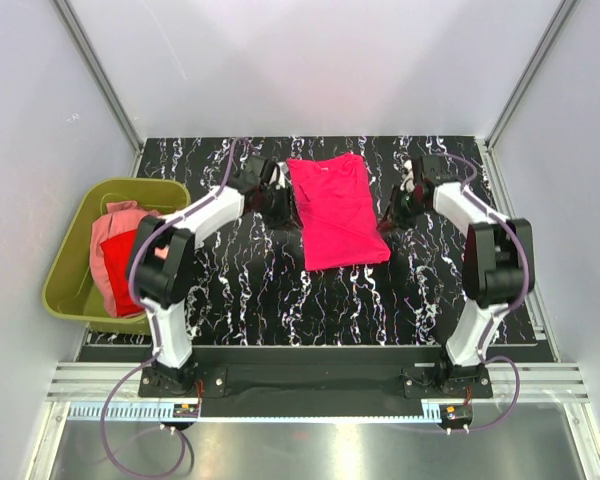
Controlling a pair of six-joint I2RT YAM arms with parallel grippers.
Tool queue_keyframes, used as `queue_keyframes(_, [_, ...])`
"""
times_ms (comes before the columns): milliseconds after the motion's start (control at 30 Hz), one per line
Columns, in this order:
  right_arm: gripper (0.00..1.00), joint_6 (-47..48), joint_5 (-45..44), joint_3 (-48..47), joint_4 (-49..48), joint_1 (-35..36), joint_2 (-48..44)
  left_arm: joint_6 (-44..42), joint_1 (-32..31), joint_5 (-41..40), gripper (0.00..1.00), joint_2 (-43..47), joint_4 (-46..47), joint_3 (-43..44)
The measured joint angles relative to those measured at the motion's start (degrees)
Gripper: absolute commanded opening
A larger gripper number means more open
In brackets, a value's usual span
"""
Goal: Fold and stack the t-shirts
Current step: Fold the tshirt
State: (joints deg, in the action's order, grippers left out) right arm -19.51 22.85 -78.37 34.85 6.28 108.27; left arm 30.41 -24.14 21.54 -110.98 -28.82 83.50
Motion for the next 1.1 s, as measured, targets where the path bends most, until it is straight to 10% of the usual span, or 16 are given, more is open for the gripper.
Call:
queue_keyframes(533, [0.19, -3.2, 0.6, 21.4, -8.7, 4.5, -5.9, 5.4, -10.1, -1.6, 0.34, 2.6, 4.9, -16.9])
queue_keyframes(733, [0.53, -5.6, -1.5, 27.0, -8.7, 10.3, -13.4, 6.0, -9.9, -6.5, 0.48, 8.2, 3.2, -21.2])
queue_keyframes(1100, [0.65, -3.8, -11.8, 18.1, -4.2, 9.8, -14.6, 7.8, -8.1, -1.6, 0.54, 9.4, 9.3, -22.4])
